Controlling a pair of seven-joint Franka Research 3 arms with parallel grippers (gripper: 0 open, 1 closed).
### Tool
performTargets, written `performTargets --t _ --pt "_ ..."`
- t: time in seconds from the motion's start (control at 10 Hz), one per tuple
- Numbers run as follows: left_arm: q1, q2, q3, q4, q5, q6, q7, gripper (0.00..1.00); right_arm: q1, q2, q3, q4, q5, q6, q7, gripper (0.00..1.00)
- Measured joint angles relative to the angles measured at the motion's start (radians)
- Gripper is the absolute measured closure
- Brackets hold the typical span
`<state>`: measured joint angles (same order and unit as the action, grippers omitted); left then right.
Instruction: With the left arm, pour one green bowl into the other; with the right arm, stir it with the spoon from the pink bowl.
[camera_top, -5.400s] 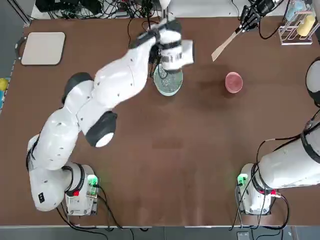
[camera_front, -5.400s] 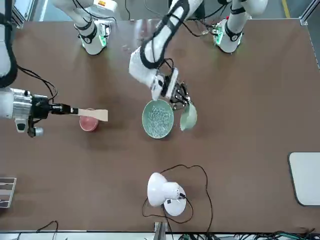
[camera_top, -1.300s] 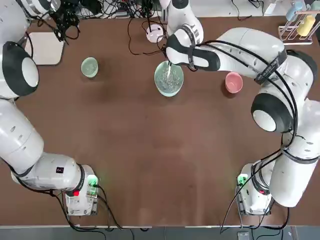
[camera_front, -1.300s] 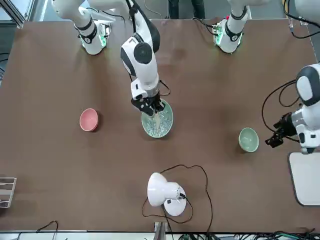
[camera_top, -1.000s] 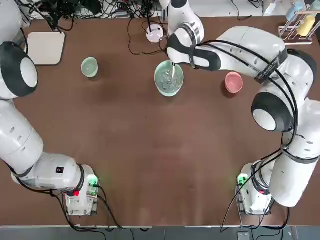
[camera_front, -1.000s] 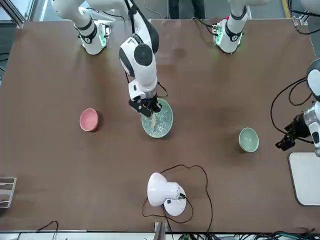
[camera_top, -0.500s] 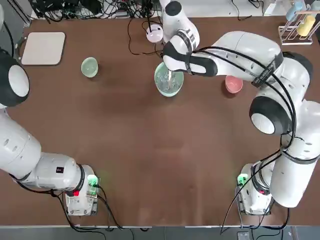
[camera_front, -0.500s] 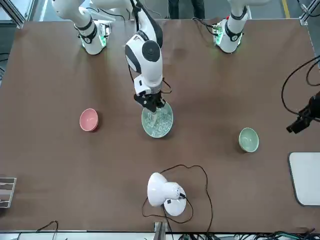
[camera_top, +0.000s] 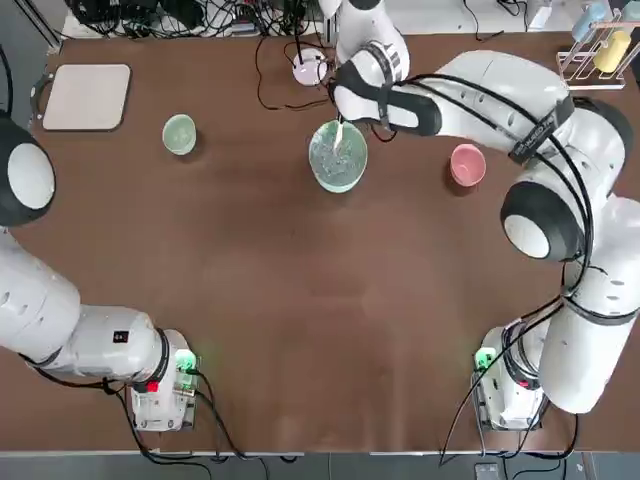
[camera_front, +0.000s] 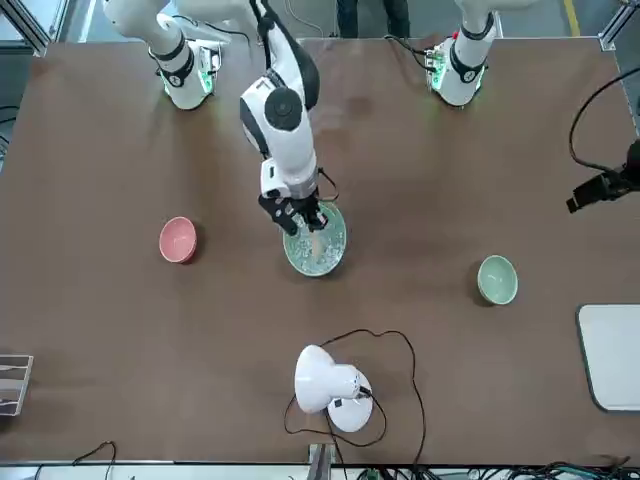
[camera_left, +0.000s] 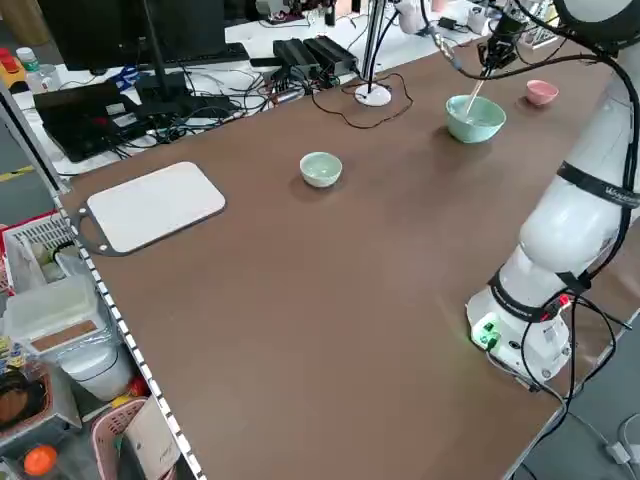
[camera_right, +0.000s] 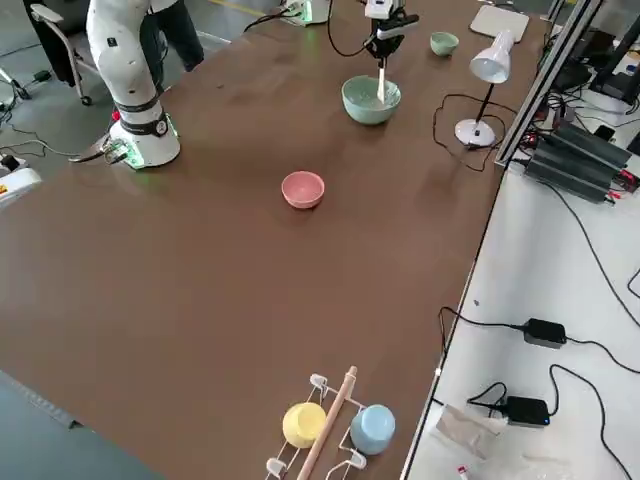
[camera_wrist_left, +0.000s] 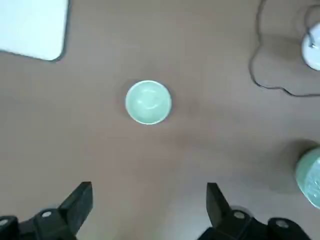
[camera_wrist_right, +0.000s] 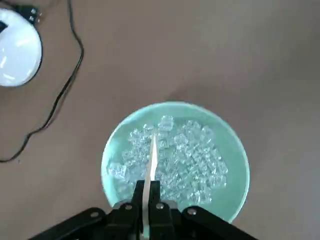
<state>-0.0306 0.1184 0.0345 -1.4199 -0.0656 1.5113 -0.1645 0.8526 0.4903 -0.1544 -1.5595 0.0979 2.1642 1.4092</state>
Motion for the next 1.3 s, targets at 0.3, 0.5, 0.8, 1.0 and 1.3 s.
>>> performTargets --t 0.3,0.5,0.8,1.0,1.3 --pt "-0.006 -0.008 -0.062 0.0 0.0 -0.002 0.017 0.0 -0.027 0.0 0.002 0.012 0.009 -0.083 -0.063 0.95" --pt "0.004 -0.009 -0.059 0.01 0.001 -0.002 0.033 0.0 -0.027 0.0 0.004 0.017 0.018 -0.091 -0.07 0.95" --pt "0.008 -0.026 -0.054 0.033 0.015 -0.003 0.063 0.0 -0.025 -0.011 0.007 0.091 0.096 -0.204 -0.11 0.95" --pt "0.002 -0.037 -0.059 0.033 0.056 -0.007 0.067 0.0 -0.026 -0.036 0.007 0.134 0.136 -0.247 -0.159 0.95" --pt "-0.002 -0.037 -0.134 0.032 0.081 -0.008 0.062 0.0 -0.085 -0.096 0.001 0.141 0.191 -0.318 -0.316 0.95"
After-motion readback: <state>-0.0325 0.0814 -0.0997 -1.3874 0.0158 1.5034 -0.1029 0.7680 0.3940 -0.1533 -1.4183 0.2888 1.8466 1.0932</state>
